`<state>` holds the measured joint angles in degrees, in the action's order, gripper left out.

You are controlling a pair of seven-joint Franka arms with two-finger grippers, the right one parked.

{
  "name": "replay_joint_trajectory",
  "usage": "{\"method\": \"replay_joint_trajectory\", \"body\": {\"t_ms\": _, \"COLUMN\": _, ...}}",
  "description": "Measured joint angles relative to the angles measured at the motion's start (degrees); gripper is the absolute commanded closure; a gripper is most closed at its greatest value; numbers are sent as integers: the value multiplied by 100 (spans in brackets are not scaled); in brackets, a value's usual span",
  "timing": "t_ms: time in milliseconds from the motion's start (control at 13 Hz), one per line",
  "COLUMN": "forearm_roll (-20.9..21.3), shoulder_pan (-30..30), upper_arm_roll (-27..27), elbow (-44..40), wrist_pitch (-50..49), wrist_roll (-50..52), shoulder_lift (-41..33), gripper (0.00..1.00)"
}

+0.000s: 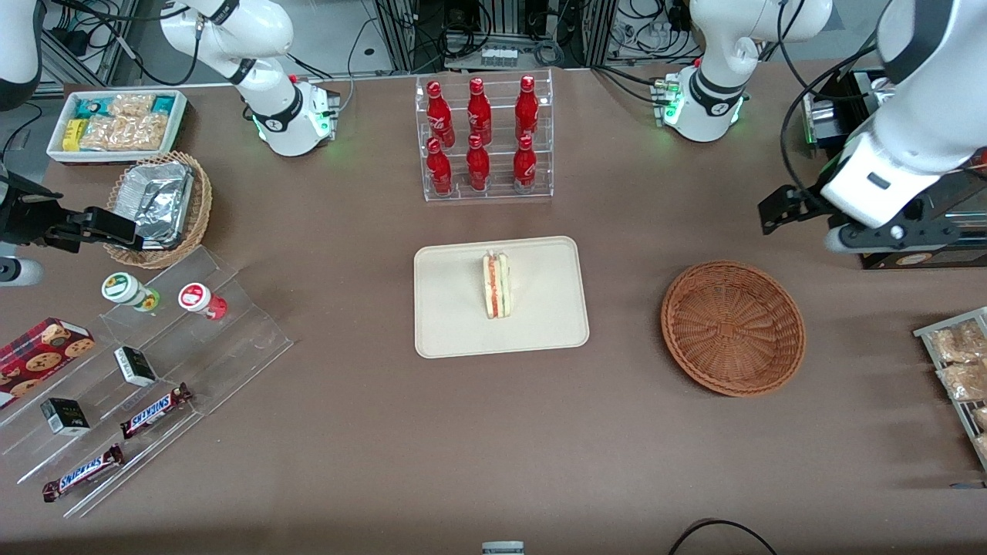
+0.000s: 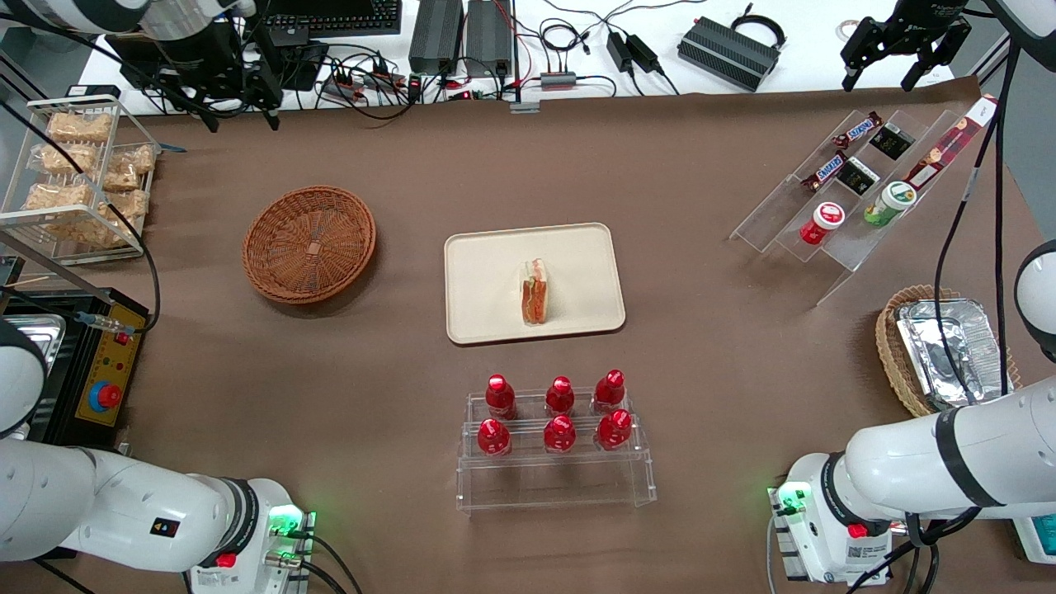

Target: Place sandwich from basket to tray

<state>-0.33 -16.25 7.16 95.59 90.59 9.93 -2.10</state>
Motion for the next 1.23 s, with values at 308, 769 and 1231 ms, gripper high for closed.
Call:
{"method": "replay_joint_trajectory", "body": {"t_ms": 308, "forearm_roll": 0, "shoulder_pan": 96, "upper_arm_roll": 197, "elbow": 88, "wrist_pitch": -23, "wrist_roll": -424, "shoulder_lift": -191, "gripper": 0}}
{"method": "replay_joint_trajectory", "body": {"t_ms": 769, "forearm_roll": -36, "shoulder_pan": 1099, "upper_arm_roll": -600, "elbow": -392, "wrist_pitch": 11, "wrist_roll": -495, "shoulder_lift": 176, "gripper": 0}}
{"method": "replay_joint_trajectory", "body": {"t_ms": 1231, "forearm_roll": -33, "shoulder_pan": 1192, "upper_arm_roll": -703, "elbow": -725, "wrist_pitch": -27, "wrist_roll": -495, "shoulder_lift": 387, "gripper": 0}}
